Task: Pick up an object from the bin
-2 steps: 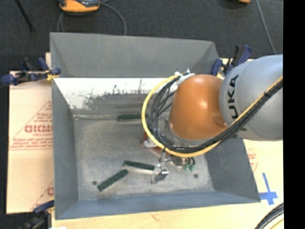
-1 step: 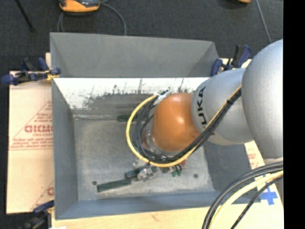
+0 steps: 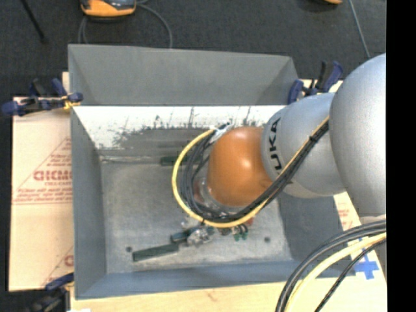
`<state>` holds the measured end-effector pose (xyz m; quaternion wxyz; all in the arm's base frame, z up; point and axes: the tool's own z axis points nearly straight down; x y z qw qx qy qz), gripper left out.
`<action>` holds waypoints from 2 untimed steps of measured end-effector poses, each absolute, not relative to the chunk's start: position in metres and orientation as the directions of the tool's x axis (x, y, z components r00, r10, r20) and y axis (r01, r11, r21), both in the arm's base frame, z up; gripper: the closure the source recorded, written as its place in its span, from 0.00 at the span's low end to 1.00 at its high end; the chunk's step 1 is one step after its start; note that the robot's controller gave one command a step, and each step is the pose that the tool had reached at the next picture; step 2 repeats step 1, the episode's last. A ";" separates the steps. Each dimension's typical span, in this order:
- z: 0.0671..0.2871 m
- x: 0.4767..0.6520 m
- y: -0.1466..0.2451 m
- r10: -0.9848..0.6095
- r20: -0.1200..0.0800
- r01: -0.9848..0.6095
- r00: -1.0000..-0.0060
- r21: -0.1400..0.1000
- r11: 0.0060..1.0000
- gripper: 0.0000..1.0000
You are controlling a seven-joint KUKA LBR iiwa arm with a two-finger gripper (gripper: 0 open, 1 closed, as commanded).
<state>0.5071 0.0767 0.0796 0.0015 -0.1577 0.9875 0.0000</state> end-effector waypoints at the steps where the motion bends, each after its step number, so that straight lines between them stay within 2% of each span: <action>1: 0.222 0.526 0.069 -0.329 -0.005 -0.329 -0.944 -0.001 0.944 1.00; 2: 0.222 0.526 0.069 -0.329 -0.005 -0.329 -0.944 -0.001 0.944 1.00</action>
Offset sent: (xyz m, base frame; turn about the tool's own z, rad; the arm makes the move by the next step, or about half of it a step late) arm 0.0000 0.0000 0.0000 0.0000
